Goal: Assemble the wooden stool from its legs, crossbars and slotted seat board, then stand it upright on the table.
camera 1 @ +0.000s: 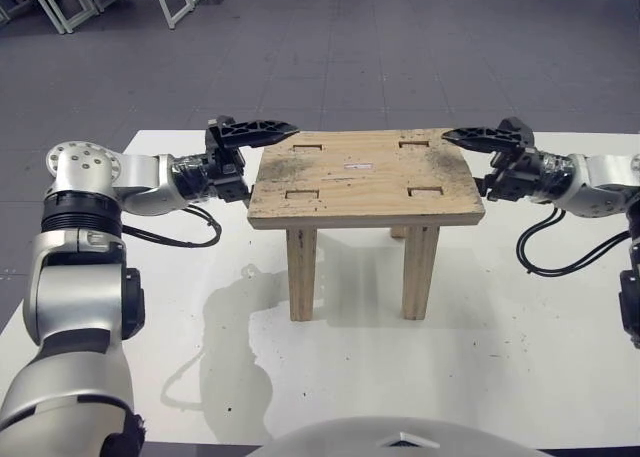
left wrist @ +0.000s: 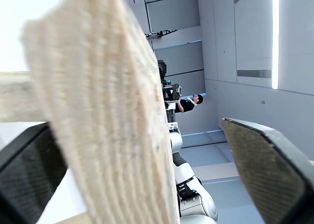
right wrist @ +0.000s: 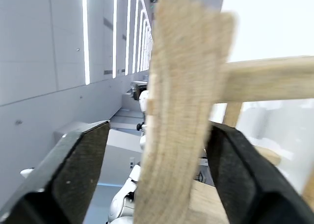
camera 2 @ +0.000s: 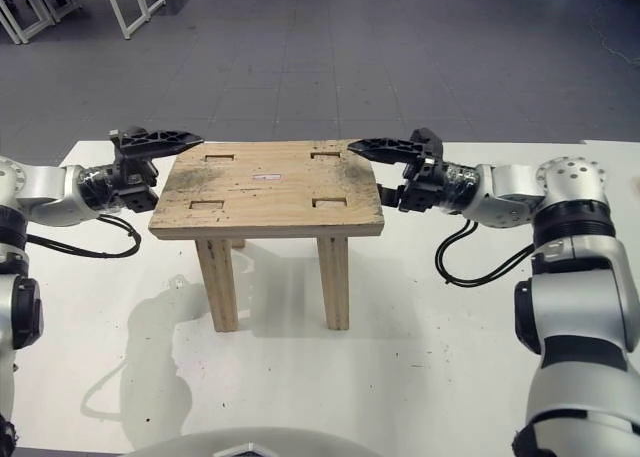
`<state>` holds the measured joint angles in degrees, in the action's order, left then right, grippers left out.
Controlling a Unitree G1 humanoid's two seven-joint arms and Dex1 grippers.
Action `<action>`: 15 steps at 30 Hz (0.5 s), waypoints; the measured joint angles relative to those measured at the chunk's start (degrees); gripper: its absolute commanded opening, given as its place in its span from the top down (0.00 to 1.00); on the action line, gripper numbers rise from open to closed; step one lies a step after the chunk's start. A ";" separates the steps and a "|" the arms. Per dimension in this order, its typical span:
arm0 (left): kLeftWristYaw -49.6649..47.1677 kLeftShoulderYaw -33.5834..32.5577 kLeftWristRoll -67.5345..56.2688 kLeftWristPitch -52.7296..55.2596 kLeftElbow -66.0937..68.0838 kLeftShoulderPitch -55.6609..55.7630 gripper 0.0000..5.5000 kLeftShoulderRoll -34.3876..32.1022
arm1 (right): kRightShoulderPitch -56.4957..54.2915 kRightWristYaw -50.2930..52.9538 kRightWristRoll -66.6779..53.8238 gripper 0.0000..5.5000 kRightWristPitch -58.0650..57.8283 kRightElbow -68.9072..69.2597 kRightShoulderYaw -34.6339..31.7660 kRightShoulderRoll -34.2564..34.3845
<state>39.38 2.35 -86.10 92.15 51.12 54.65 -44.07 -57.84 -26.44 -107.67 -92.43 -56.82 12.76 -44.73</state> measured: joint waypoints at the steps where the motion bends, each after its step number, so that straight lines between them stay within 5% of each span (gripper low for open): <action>1: 1.53 0.26 0.72 0.00 -1.02 -0.26 0.00 -1.24 | 0.59 -0.06 0.66 0.22 0.00 0.14 -0.91 -0.96; 7: 9.07 1.41 8.99 -0.05 -5.61 -4.32 0.00 -6.20 | 5.39 -0.14 4.32 0.01 0.00 1.21 -6.61 -3.72; 12: 16.37 -4.78 16.85 -2.42 -5.70 -6.30 0.00 -9.23 | 10.40 0.01 7.83 0.01 0.84 1.93 -17.46 -6.54; 15: 14.99 -12.88 20.14 -18.01 -15.66 -12.37 0.00 -6.55 | 19.17 3.75 13.71 0.01 16.50 15.93 -26.31 -3.18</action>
<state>54.37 -10.53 -65.96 74.14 35.47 42.28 -50.62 -38.67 -22.69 -93.96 -75.93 -40.90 -13.55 -47.91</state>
